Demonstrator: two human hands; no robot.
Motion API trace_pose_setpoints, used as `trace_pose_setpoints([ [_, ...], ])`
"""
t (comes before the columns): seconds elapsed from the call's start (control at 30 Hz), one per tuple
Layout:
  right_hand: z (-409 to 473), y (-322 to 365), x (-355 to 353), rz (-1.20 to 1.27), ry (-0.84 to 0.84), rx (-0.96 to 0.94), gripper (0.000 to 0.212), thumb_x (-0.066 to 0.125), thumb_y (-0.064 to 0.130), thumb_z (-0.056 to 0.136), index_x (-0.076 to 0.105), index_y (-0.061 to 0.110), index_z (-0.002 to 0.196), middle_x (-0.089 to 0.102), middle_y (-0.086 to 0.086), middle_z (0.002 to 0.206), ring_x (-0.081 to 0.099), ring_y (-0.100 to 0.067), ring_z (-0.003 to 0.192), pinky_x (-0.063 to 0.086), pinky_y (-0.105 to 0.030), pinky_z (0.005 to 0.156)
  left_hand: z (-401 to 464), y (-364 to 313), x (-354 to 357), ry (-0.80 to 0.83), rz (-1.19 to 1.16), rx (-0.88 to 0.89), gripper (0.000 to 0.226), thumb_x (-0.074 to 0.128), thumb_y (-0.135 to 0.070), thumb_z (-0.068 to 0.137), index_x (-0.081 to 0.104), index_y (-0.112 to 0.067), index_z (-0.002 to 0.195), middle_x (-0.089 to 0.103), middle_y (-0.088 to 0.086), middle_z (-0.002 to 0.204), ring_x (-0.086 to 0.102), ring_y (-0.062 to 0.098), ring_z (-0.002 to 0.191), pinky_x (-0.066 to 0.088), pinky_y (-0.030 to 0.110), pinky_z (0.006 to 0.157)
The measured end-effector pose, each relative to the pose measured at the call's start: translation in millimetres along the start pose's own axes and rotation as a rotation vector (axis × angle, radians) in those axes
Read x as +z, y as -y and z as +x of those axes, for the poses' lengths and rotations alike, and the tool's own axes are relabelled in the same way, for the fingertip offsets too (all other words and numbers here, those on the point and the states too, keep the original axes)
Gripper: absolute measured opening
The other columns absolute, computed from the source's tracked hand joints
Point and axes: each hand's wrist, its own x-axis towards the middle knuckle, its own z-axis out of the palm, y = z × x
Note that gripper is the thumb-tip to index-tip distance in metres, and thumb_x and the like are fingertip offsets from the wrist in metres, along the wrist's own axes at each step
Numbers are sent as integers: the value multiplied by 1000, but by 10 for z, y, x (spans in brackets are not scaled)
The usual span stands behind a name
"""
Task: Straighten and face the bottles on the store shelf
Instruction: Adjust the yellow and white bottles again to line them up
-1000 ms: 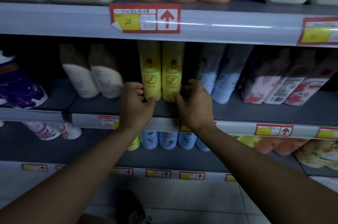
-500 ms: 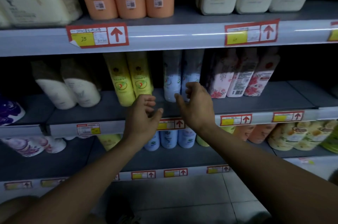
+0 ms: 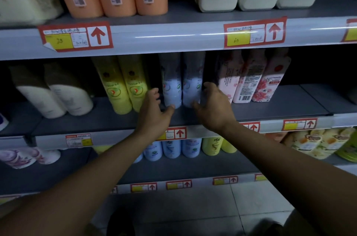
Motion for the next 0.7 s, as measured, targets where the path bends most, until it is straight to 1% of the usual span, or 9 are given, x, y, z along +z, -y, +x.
trace_pose_setpoints([
  [0.1,78,-12,56,39,10,1,63,73,31,86,43,11,138,61,-12,131,60,-31,117,50,-37,92,106,99,98,-11,-70,-12,79,75,-24,88,29,-17,151,46,-1,148,49,13,133,45,37,110],
  [0.2,127,-46,108,77,-11,3,51,74,30,87,46,12,126,64,-9,121,62,-29,109,44,-30,77,199,147,178,-20,-103,6,65,76,-19,86,41,-24,140,53,-24,124,55,-5,114,49,31,103],
  [0.23,137,-63,122,91,-21,0,48,74,29,87,46,12,123,65,-8,119,62,-28,107,42,-28,75,231,136,196,-25,-110,9,58,76,-21,84,44,-29,132,56,-25,118,58,-6,111,51,32,101],
  [0.3,144,-103,154,140,-51,-12,48,74,28,87,47,12,123,67,-5,118,64,-25,106,44,-28,76,293,108,231,-53,-109,4,46,74,-29,80,47,-30,118,62,-17,114,64,3,109,55,37,98],
  [0.37,143,-127,177,182,-77,-22,51,74,27,87,47,12,127,68,-1,121,65,-21,107,49,-28,81,334,84,260,-104,-95,5,41,70,-35,78,48,-27,112,65,-7,113,66,11,108,56,41,95],
  [0.4,148,-131,192,192,-81,-22,52,74,27,87,46,12,129,67,0,122,65,-19,107,50,-29,83,349,80,278,-128,-87,6,39,69,-37,78,49,-26,109,66,-4,112,67,12,107,56,42,94],
  [0.47,158,-128,222,204,-76,-10,47,74,26,87,47,13,124,66,2,116,63,-16,101,48,-27,79,356,74,320,-163,-75,15,37,69,-38,77,49,-26,106,67,-2,109,68,14,104,57,44,91],
  [0.57,198,-128,266,200,-89,-11,40,73,26,87,47,16,115,67,-4,112,65,-22,100,48,-29,74,372,68,357,-210,-56,25,41,73,-40,73,51,-25,104,66,-1,108,68,14,101,58,43,87],
  [0.7,232,-132,257,182,-85,5,37,74,27,87,46,16,110,65,-7,111,63,-25,100,50,-34,76,369,17,368,-270,70,28,57,71,-57,64,55,-19,103,61,2,106,65,20,96,57,43,83],
])
